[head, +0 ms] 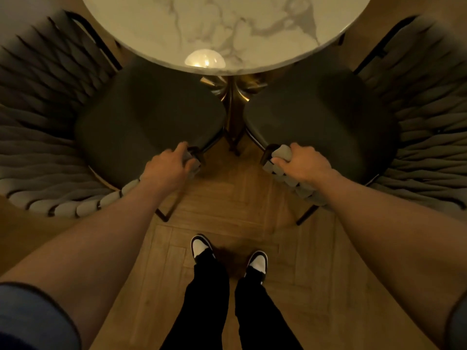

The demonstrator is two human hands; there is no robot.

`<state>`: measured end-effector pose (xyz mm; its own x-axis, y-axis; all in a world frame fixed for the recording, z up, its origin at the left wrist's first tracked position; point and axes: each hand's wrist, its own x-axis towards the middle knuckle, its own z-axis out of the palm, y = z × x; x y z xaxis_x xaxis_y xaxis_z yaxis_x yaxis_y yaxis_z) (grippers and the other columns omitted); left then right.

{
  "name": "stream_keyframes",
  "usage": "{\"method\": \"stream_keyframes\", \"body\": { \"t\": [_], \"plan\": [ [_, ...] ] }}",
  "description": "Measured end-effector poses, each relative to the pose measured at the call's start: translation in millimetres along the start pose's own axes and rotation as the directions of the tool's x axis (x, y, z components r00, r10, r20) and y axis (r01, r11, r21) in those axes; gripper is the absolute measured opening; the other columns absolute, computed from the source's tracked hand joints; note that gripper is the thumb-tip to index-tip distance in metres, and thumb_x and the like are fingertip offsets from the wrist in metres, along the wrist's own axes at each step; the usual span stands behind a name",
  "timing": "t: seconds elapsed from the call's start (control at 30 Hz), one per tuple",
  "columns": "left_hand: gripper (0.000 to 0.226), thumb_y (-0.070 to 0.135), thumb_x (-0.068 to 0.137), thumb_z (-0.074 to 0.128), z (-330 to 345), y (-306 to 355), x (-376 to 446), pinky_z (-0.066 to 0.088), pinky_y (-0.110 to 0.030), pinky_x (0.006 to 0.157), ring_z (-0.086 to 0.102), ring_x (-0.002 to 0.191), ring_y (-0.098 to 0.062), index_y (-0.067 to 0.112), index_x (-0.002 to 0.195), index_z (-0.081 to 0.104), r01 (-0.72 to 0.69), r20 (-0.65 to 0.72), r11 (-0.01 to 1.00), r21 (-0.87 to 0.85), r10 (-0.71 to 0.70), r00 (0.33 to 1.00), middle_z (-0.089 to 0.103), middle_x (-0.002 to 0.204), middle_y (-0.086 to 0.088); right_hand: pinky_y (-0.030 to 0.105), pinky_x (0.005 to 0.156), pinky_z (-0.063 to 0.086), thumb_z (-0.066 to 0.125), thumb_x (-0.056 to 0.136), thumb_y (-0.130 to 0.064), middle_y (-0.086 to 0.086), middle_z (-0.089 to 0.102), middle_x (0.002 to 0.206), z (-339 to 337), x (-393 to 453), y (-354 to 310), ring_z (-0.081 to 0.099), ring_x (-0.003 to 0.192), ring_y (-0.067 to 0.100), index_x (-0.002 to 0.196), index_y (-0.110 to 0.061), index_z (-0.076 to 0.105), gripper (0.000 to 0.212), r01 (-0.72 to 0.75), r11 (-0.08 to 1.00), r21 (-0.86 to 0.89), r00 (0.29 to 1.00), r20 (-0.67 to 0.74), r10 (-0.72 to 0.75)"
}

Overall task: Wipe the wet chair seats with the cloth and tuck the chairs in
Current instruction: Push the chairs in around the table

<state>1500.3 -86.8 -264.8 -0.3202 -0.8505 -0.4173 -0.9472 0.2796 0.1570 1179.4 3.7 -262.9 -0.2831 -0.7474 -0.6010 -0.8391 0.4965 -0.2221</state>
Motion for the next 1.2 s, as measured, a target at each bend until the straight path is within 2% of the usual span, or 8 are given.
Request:
{"method": "stream_keyframes", "body": {
  "t": [0.07, 0.17, 0.37, 0.57, 0.7, 0.9, 1.07, 1.2],
  "plan": [
    [0.039, 0.060, 0.097, 0.031, 5, -8, -1, 0.043, -0.040, 0.062, 0.052, 0.072, -0.026, 0.032, 0.124, 0.031, -0.026, -0.062, 0.995, 0.099, 0.032, 0.998, 0.055, 0.090, -0.003, 0.046, 0.082, 0.056, 0.046, 0.093, -0.073, 0.005, 0.062, 0.109, 8, 4, 4, 0.062, 0.096, 0.025, 0.130, -0.021, 0.050, 0.063, 0.048, 0.995, -0.091, 0.994, -0.089, -0.056],
    [0.038, 0.064, 0.096, 0.026, 6, -11, 2, 0.036, -0.036, 0.054, 0.045, 0.060, -0.020, 0.031, 0.114, 0.031, -0.036, -0.123, 0.975, 0.218, 0.064, 0.990, 0.053, 0.079, 0.000, 0.039, 0.073, 0.052, 0.041, 0.094, -0.075, 0.001, 0.061, 0.100, 14, 6, 9, 0.061, 0.087, 0.022, 0.125, -0.022, 0.052, 0.063, 0.083, 0.970, -0.227, 0.974, -0.189, -0.127],
    [0.041, 0.065, 0.095, 0.026, 9, -14, 0, 0.043, -0.040, 0.059, 0.058, 0.070, -0.033, 0.029, 0.112, 0.034, -0.008, -0.169, 0.972, 0.235, 0.049, 0.984, 0.052, 0.078, -0.002, 0.034, 0.066, 0.040, 0.039, 0.098, -0.071, -0.002, 0.054, 0.089, 11, 1, 8, 0.051, 0.076, 0.018, 0.125, -0.018, 0.055, 0.061, 0.111, 0.938, -0.329, 0.950, -0.241, -0.197],
    [0.039, 0.065, 0.094, 0.026, 4, -38, 1, 0.041, -0.039, 0.056, 0.047, 0.064, -0.024, 0.030, 0.109, 0.033, 0.049, -0.176, 0.973, 0.225, -0.009, 0.984, 0.050, 0.077, -0.001, 0.035, 0.067, 0.044, 0.038, 0.097, -0.071, -0.002, 0.054, 0.088, 12, 1, 6, 0.052, 0.076, 0.017, 0.125, -0.019, 0.054, 0.062, 0.098, 0.934, -0.343, 0.954, -0.234, -0.186],
    [0.037, 0.063, 0.095, 0.027, -8, -51, 15, 0.040, -0.041, 0.058, 0.055, 0.070, -0.034, 0.027, 0.105, 0.033, 0.069, -0.208, 0.969, 0.236, -0.019, 0.978, 0.046, 0.077, -0.004, 0.036, 0.070, 0.048, 0.039, 0.097, -0.072, -0.002, 0.057, 0.089, 12, 0, 5, 0.056, 0.078, 0.017, 0.124, -0.019, 0.055, 0.061, 0.095, 0.938, -0.335, 0.952, -0.245, -0.183],
    [0.041, 0.064, 0.094, 0.031, -12, -63, 37, 0.041, -0.041, 0.060, 0.060, 0.075, -0.040, 0.025, 0.106, 0.038, -0.046, -0.216, 0.977, 0.208, 0.092, 0.972, 0.056, 0.081, -0.011, 0.038, 0.072, 0.052, 0.040, 0.096, -0.072, -0.001, 0.058, 0.086, 12, -1, 5, 0.059, 0.078, 0.019, 0.115, -0.019, 0.057, 0.059, 0.102, 0.936, -0.336, 0.944, -0.264, -0.198],
    [0.049, 0.067, 0.094, 0.028, -2, -71, 18, 0.038, -0.035, 0.056, 0.050, 0.062, -0.026, 0.025, 0.116, 0.042, -0.108, -0.199, 0.970, 0.216, 0.152, 0.968, 0.054, 0.076, -0.003, 0.039, 0.071, 0.053, 0.039, 0.096, -0.072, -0.001, 0.057, 0.084, 12, -4, 7, 0.059, 0.076, 0.020, 0.116, -0.017, 0.057, 0.061, 0.107, 0.934, -0.340, 0.938, -0.278, -0.208],
    [0.048, 0.066, 0.094, 0.029, -2, -70, 14, 0.037, -0.035, 0.056, 0.055, 0.065, -0.028, 0.026, 0.116, 0.043, -0.107, -0.179, 0.969, 0.221, 0.148, 0.973, 0.063, 0.081, -0.007, 0.041, 0.074, 0.056, 0.037, 0.095, -0.074, 0.000, 0.060, 0.088, 11, -4, 7, 0.062, 0.079, 0.020, 0.119, -0.018, 0.057, 0.064, 0.104, 0.934, -0.341, 0.944, -0.263, -0.201]
  ]
}}
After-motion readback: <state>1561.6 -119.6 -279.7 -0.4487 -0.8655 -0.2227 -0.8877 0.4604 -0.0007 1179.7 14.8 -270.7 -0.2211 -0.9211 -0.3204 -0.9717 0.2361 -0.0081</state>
